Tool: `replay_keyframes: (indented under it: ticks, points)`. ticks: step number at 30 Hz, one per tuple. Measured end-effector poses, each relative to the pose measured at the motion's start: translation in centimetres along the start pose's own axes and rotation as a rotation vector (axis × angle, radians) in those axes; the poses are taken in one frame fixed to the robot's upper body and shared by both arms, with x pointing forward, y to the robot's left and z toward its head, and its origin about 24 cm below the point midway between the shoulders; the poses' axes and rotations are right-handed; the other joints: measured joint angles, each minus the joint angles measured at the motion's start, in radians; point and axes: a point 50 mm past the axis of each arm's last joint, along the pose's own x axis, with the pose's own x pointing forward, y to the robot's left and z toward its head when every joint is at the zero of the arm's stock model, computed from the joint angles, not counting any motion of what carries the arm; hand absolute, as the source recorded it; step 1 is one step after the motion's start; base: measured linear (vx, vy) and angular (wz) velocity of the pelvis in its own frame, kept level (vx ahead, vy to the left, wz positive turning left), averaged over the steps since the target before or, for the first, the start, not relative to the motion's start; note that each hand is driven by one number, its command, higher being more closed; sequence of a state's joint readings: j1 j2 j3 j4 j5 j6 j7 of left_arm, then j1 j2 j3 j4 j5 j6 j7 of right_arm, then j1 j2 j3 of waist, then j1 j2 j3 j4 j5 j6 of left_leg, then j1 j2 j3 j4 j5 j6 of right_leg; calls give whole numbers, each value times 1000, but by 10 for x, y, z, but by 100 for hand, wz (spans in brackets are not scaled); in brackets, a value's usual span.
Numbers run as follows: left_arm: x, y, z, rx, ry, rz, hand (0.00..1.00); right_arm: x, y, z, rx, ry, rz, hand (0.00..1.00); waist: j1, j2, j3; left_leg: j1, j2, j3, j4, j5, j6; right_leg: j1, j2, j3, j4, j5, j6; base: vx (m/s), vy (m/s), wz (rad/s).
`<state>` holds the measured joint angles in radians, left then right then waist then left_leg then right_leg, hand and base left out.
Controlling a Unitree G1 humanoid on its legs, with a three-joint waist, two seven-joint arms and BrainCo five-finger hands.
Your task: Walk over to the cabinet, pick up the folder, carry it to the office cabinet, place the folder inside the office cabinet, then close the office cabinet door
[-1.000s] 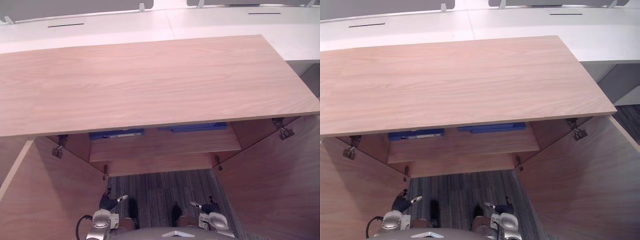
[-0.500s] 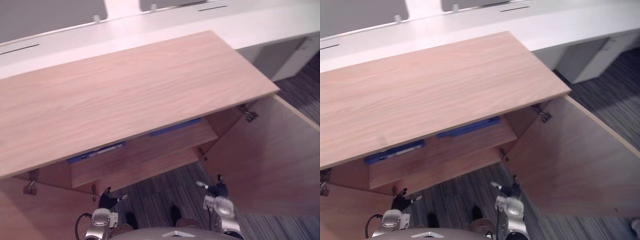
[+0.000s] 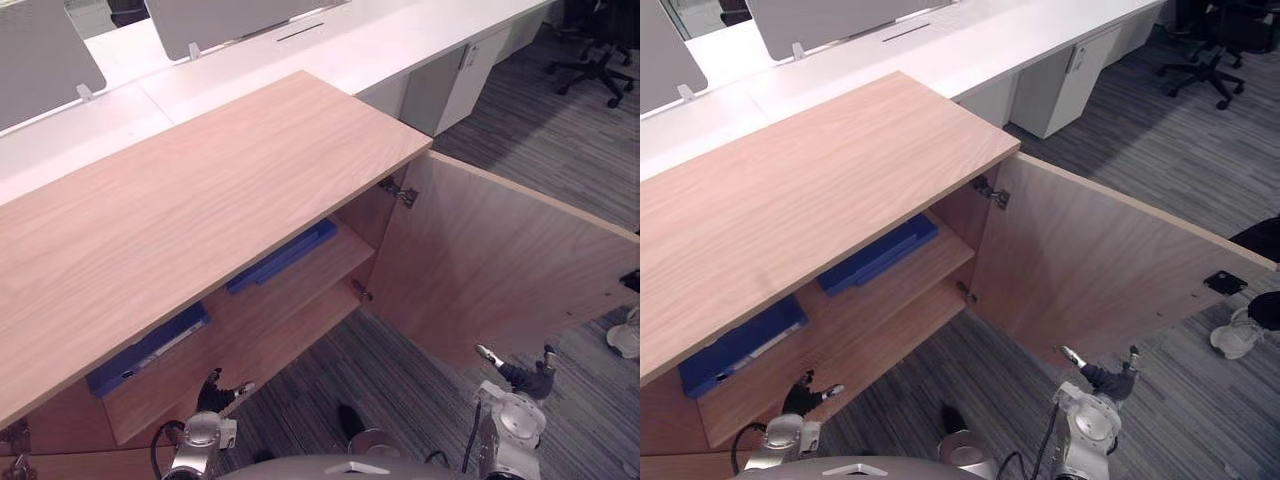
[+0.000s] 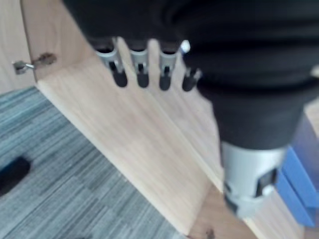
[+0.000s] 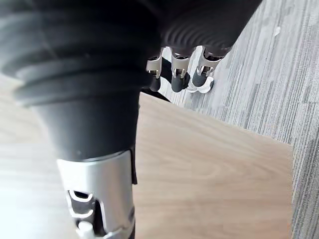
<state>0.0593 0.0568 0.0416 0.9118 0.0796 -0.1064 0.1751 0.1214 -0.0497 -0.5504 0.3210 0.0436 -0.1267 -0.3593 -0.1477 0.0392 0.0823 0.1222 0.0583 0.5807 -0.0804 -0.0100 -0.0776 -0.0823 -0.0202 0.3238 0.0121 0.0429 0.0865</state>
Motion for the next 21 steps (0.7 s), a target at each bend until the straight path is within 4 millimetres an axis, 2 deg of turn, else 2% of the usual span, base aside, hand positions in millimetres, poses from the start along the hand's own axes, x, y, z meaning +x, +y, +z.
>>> replay_keyframes:
  ticks: [5,9,14,18,21]
  points:
    - [-5,4,-14,-91,55,49,0,9,-7,9,89,-7,-99,0,1,8,-8,-2,-5,65,0,-8,2,-51,15,62,39,-9,6,0,-31,-37]
    - [-6,1,-16,-133,69,57,0,16,-17,16,128,-22,-167,0,-1,14,-11,-3,-9,98,0,-14,6,-61,17,92,22,5,11,7,-44,-28]
    - [-6,4,-12,-186,56,87,0,36,-39,47,165,-128,-272,0,-10,29,-17,-13,-12,99,1,-19,6,-60,7,85,-10,16,13,17,-64,-1]
    - [-6,4,-12,-193,56,85,0,51,-44,72,220,-193,-290,0,-18,45,-12,-16,-13,81,1,-19,6,-44,-1,62,-40,30,13,9,-72,10]
    - [-6,-1,-11,-167,48,52,0,70,-56,90,195,-224,-294,0,-20,60,-12,-16,-15,55,1,-20,5,-25,-11,34,-65,33,13,-10,-77,21]
